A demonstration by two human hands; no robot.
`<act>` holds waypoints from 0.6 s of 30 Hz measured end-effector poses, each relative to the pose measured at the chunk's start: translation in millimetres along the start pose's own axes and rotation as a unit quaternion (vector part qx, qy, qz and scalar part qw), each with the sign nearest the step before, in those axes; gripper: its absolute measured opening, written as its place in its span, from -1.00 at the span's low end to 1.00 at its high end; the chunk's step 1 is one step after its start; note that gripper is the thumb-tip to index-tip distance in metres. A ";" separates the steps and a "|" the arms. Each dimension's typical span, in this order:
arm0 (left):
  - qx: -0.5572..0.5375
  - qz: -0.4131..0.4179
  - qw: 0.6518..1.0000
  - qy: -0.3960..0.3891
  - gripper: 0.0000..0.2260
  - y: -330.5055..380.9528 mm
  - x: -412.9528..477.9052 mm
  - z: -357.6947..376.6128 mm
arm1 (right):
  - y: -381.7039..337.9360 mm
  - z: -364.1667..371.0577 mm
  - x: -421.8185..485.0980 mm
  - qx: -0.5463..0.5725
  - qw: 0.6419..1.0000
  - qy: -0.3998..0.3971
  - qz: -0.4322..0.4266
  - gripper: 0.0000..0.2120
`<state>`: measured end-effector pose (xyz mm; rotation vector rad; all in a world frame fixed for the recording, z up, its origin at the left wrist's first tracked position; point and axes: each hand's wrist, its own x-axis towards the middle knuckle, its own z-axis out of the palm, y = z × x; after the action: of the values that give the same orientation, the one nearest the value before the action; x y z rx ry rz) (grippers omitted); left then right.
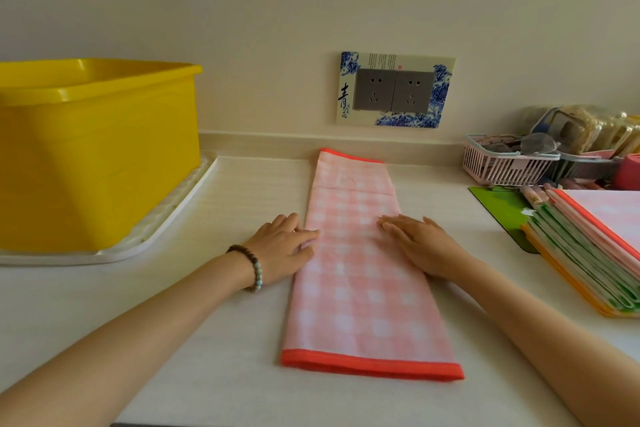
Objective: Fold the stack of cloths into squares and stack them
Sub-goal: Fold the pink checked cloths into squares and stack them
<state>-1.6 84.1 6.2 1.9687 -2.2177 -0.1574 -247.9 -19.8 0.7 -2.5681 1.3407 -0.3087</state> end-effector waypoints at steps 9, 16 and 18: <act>-0.006 0.011 0.999 -0.047 -0.34 12.8 -0.2 6.2 | 15.8 6.3 3.7 0.016 1.000 0.020 -0.019 -0.59; -0.044 0.043 0.997 -0.039 0.01 8.0 -19.6 0.7 | 27.5 -14.2 -23.0 0.010 0.994 0.061 -0.091 -0.61; -0.044 0.072 0.996 -0.022 0.04 3.5 -29.7 -1.9 | 35.0 -24.7 -45.2 -0.064 0.983 0.083 -0.150 -0.62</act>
<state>-1.2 114.1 7.0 1.7690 -2.3275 -0.2757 -307.6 -4.6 10.2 -2.9112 1.0475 -0.5144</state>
